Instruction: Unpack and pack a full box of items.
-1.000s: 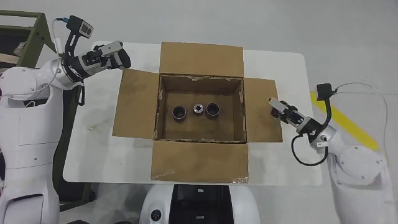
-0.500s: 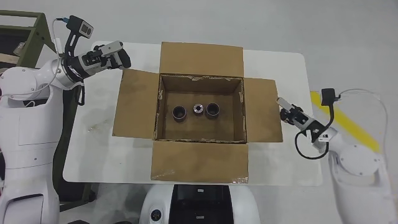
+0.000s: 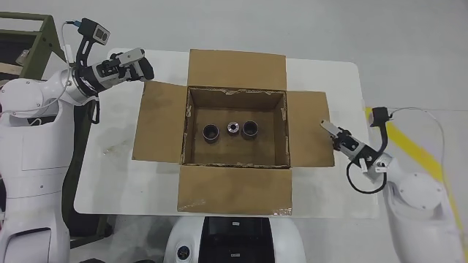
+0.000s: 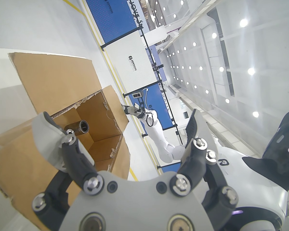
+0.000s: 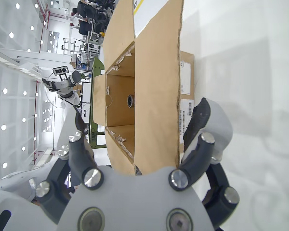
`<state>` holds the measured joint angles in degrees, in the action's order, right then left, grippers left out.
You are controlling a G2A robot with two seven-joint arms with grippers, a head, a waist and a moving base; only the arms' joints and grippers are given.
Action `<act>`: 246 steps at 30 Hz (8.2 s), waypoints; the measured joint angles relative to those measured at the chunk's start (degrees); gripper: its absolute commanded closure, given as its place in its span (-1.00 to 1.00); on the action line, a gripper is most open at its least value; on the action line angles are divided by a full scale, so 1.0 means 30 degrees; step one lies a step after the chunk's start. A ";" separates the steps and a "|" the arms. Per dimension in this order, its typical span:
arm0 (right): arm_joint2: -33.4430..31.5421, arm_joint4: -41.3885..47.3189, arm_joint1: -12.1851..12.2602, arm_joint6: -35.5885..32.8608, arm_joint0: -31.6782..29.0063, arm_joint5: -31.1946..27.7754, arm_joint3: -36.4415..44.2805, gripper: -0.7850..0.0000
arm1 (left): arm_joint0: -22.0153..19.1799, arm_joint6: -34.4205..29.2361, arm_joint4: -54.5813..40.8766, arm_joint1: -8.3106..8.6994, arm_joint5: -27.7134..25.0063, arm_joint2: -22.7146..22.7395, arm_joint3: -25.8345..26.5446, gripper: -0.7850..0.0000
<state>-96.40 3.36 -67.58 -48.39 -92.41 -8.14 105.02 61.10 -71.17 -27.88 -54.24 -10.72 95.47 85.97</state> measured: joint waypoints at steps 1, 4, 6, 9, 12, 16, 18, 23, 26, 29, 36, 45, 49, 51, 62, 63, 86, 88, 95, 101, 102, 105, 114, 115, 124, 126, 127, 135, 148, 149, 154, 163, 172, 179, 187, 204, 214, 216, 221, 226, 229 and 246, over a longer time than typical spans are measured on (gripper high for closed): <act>-0.0076 0.0090 0.0023 -0.0066 -0.0039 -0.0096 0.0160 -1.00 | 0.0000 0.0000 0.0000 0.0000 0.0000 0.0000 0.0000 -1.00; -0.0316 0.0366 0.0092 -0.0224 -0.0158 -0.0351 0.0734 -1.00 | 0.0000 0.0000 0.0000 0.0000 0.0000 0.0000 0.0000 -1.00; -0.0471 0.0530 0.0136 -0.0235 -0.0211 -0.0450 0.1125 -1.00 | 0.0000 0.0000 0.0000 0.0000 0.0000 0.0000 0.0000 -1.00; -0.0556 0.0801 0.0190 -0.0317 -0.0203 -0.0602 0.1666 -1.00 | 0.0000 0.0000 0.0000 0.0000 0.0000 0.0000 0.0000 -1.00; -0.0406 0.0818 0.0241 -0.0453 -0.0124 -0.0679 0.2235 -1.00 | 0.0000 0.0000 0.0000 0.0000 0.0000 0.0000 0.0000 -1.00; 0.0012 0.0808 0.0296 -0.0682 0.0006 -0.0806 0.2898 -1.00 | 0.0000 0.0000 0.0000 0.0000 0.0000 0.0000 0.0000 -1.00; 0.0304 0.0754 0.0318 -0.0741 0.0101 -0.0852 0.3187 -1.00 | 0.0000 0.0000 0.0000 0.0000 0.0000 0.0000 0.0000 -1.00; 0.1109 0.0098 0.0389 -0.1021 0.0481 -0.0635 0.3902 -1.00 | 0.0000 0.0000 0.0000 0.0000 0.0000 0.0000 0.0000 -1.00; 0.1719 -0.0440 0.0432 -0.1200 0.0837 -0.0399 0.4274 -1.00 | 0.0000 0.0000 0.0000 0.0000 0.0000 0.0000 0.0000 -1.00; 0.2493 -0.0854 0.0453 -0.1328 0.1199 -0.0205 0.4441 -1.00 | 0.0000 0.0000 0.0000 0.0000 0.0000 0.0000 0.0000 -1.00; 0.4680 -0.1950 0.0438 -0.1315 0.2269 0.0428 0.3970 -1.00 | 0.0000 0.0000 0.0000 0.0000 0.0000 0.0000 0.0000 -1.00; 0.7273 -0.3920 0.0364 -0.0964 0.3556 0.1520 0.3354 -1.00 | 0.0000 0.0000 0.0000 0.0000 0.0000 0.0000 0.0000 -1.00; 0.8272 -0.4985 0.0317 -0.0690 0.4142 0.2152 0.3101 -1.00 | 0.0000 0.0000 0.0000 0.0000 0.0000 0.0000 0.0000 -1.00; 0.8639 -0.5397 0.0302 -0.0577 0.4408 0.2436 0.3012 -1.00 | 0.0000 0.0000 0.0000 0.0000 0.0000 0.0000 0.0000 -1.00; 0.9509 -0.6072 0.0311 -0.0349 0.5003 0.2973 0.2641 -1.00 | 0.0000 0.0000 0.0000 0.0000 0.0000 0.0000 0.0000 -1.00; 0.9547 -0.6088 0.0318 -0.0328 0.5025 0.2996 0.2585 -1.00 | 0.0000 0.0000 0.0000 0.0000 0.0000 0.0000 0.0000 -1.00; 0.6840 -0.5225 0.0776 0.1062 0.3740 0.2788 0.3510 -1.00 | 0.0000 0.0000 0.0000 0.0000 0.0000 0.0000 0.0000 -1.00; 0.5997 -0.4942 0.0856 0.1486 0.3261 0.2760 0.3592 -1.00 | 0.0000 0.0000 0.0000 0.0000 0.0000 0.0000 0.0000 -1.00; 0.3172 -0.3693 0.1082 0.2469 0.1771 0.2536 0.3205 -1.00 | 0.0000 0.0000 0.0000 0.0000 0.0000 0.0000 0.0000 -1.00; 0.1198 -0.2458 0.1203 0.3121 0.0683 0.1896 0.2652 -1.00 | 0.0000 0.0000 0.0000 0.0000 0.0000 0.0000 0.0000 -1.00; 0.0901 -0.2262 0.1220 0.3199 0.0488 0.1772 0.2564 -1.00 | 0.0000 0.0000 0.0000 0.0000 0.0000 0.0000 0.0000 -1.00; 0.0286 -0.1856 0.1260 0.3333 0.0047 0.1542 0.2401 -1.00 | 0.0000 0.0000 0.0000 0.0000 0.0000 0.0000 0.0000 -1.00; -0.0428 -0.1127 0.1295 0.3686 -0.0542 0.1347 0.2125 -1.00 | 0.0000 0.0000 0.0000 0.0000 0.0000 0.0000 0.0000 -1.00; -0.0425 -0.1132 0.1295 0.3685 -0.0540 0.1348 0.2126 -1.00 | 0.0000 0.0000 0.0000 0.0000 0.0000 0.0000 0.0000 -1.00; -0.0421 -0.1139 0.1295 0.3680 -0.0537 0.1352 0.2130 -1.00 | 0.0000 0.0000 0.0000 0.0000 0.0000 0.0000 0.0000 -1.00; -0.0421 -0.1139 0.1295 0.3680 -0.0537 0.1352 0.2130 -1.00 | 0.0000 0.0000 0.0000 0.0000 0.0000 0.0000 0.0000 -1.00; -0.0421 -0.1139 0.1295 0.3680 -0.0537 0.1352 0.2130 -1.00 | 0.0000 0.0000 0.0000 0.0000 0.0000 0.0000 0.0000 -1.00; -0.0421 -0.1139 0.1295 0.3680 -0.0537 0.1352 0.2130 -1.00 | 0.0000 0.0000 0.0000 0.0000 0.0000 0.0000 0.0000 -1.00; -0.0421 -0.1139 0.1294 0.3680 -0.0537 0.1352 0.2130 -1.00 | 0.1344 0.2508 0.2654 0.0242 -0.0994 0.1036 0.0278 -1.00; -0.0421 -0.1139 0.1294 0.3680 -0.0537 0.1352 0.2130 -1.00 | 0.1520 0.2580 0.2995 0.0287 -0.1158 0.1227 0.0278 -1.00; -0.0421 -0.1139 0.1294 0.3680 -0.0537 0.1352 0.2130 -1.00 | 0.2618 0.3124 0.4359 0.0435 -0.1466 0.1770 -0.0011 -1.00; -0.0421 -0.1139 0.1295 0.3680 -0.0537 0.1352 0.2130 -1.00 | 0.3851 0.2433 0.3143 0.0470 -0.1018 0.1456 -0.0659 -1.00; -0.0421 -0.1139 0.1295 0.3680 -0.0537 0.1352 0.2130 -1.00 | 0.3859 0.1663 0.1087 0.0386 -0.0472 0.0486 -0.0282 -1.00; -0.0421 -0.1139 0.1295 0.3680 -0.0537 0.1352 0.2130 -1.00 | 0.3510 0.1126 -0.0472 0.0387 0.0125 0.0244 0.0730 -1.00; -0.0421 -0.1139 0.1295 0.3680 -0.0537 0.1352 0.2130 -1.00 | 0.2750 0.1684 -0.0706 0.0290 0.0768 -0.0995 0.1747 -1.00; -0.0421 -0.1139 0.1295 0.3680 -0.0537 0.1352 0.2130 -1.00 | 0.0049 0.2311 0.0645 -0.0153 0.1448 -0.5269 0.2475 -1.00; -0.0421 -0.1139 0.1295 0.3680 -0.0537 0.1352 0.2130 -1.00 | -0.0771 0.3018 0.2859 -0.0485 0.1638 -0.8043 0.2097 -1.00; -0.0421 -0.1139 0.1295 0.3680 -0.0537 0.1352 0.2130 -1.00 | -0.0712 0.3175 0.3131 -0.0505 0.1655 -0.8257 0.2085 -1.00; -0.0421 -0.1139 0.1295 0.3680 -0.0537 0.1352 0.2130 -1.00 | -0.0536 0.3569 0.3684 -0.0518 0.1822 -0.8491 0.2220 -1.00; -0.0421 -0.1139 0.1295 0.3680 -0.0537 0.1352 0.2130 -1.00 | -0.0336 0.3960 0.4447 -0.0480 0.1820 -0.8479 0.2435 -1.00; -0.0421 -0.1139 0.1295 0.3680 -0.0537 0.1352 0.2130 -1.00 | -0.0237 0.4229 0.4912 -0.0432 0.1895 -0.8303 0.2514 -1.00; -0.0421 -0.1139 0.1295 0.3680 -0.0537 0.1352 0.2130 -1.00 | -0.0115 0.5221 0.1903 -0.0098 0.1426 -0.4750 0.1181 -1.00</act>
<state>-97.67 -0.05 -63.70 -37.34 -94.02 -4.09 111.41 60.75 -55.51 -22.17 -54.54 -6.44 81.21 89.51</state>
